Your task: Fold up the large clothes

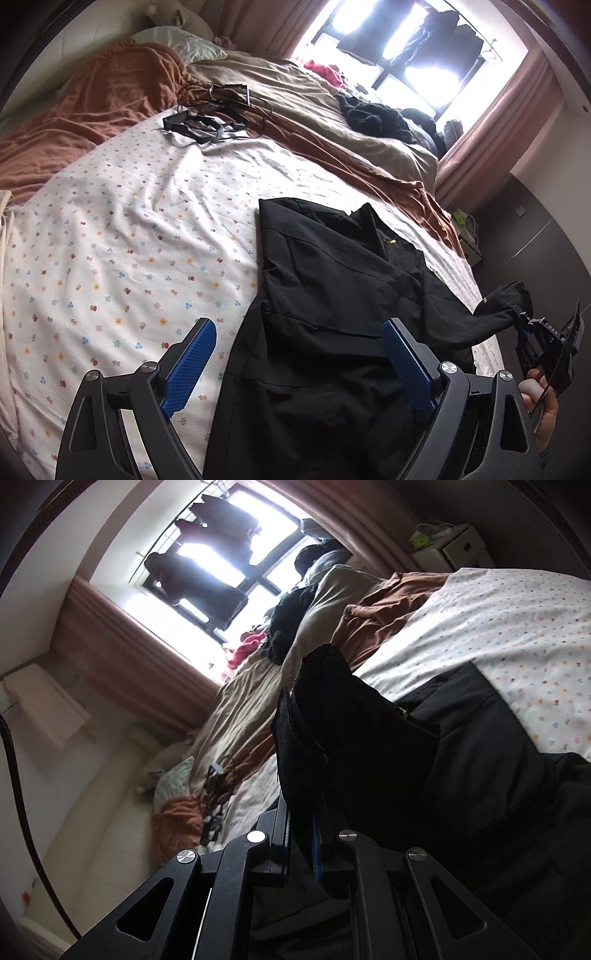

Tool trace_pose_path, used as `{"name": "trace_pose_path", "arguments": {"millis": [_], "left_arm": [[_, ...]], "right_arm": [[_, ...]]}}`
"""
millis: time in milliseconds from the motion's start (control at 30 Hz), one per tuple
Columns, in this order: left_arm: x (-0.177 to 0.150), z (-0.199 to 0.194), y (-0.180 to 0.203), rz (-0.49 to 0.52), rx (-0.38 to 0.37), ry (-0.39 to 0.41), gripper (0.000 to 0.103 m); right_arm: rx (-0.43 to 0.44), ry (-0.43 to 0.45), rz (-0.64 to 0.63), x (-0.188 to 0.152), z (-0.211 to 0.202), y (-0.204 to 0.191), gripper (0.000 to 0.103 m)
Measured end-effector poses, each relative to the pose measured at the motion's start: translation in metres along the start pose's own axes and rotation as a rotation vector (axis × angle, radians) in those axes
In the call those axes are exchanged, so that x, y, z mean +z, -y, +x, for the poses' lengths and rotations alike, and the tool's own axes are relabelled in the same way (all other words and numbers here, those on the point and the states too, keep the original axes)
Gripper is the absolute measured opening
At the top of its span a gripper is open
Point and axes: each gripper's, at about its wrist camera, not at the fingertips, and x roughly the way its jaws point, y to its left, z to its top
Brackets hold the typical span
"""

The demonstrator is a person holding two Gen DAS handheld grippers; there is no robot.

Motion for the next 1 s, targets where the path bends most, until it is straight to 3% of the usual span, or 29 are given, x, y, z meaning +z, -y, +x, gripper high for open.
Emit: {"name": "trace_pose_path", "arguments": {"millis": [333,433,467,533,567,600,800,1000], "left_arm": [[0.005,-0.015,-0.04,-0.065,0.017,0.017,0.092],[0.007,-0.016,-0.05,-0.086,0.019,0.015,0.092],[0.008,-0.017,-0.054,-0.099,0.019,0.018,0.092],[0.01,-0.019,-0.061,-0.123,0.017,0.022,0.092],[0.011,-0.02,-0.064,-0.135,0.019,0.025,0.092],[0.012,-0.021,-0.066,-0.145,0.023,0.028,0.092],[0.014,-0.021,-0.067,-0.163,0.055,0.025,0.092],[0.014,-0.028,-0.035,-0.079,0.066,0.034,0.092]], "right_arm": [[0.077,-0.135,-0.107,-0.066,0.067,-0.079,0.01],[0.058,-0.201,-0.16,-0.092,0.093,-0.097,0.01],[0.055,-0.227,-0.184,-0.1,0.101,-0.101,0.014],[0.045,-0.309,-0.22,-0.115,0.117,-0.108,0.044],[0.068,-0.366,-0.221,-0.123,0.126,-0.111,0.074],[0.088,-0.387,-0.218,-0.128,0.129,-0.111,0.081],[0.032,-0.374,-0.22,-0.125,0.121,-0.1,0.081],[-0.105,-0.297,-0.184,-0.094,0.09,-0.081,0.081]]}}
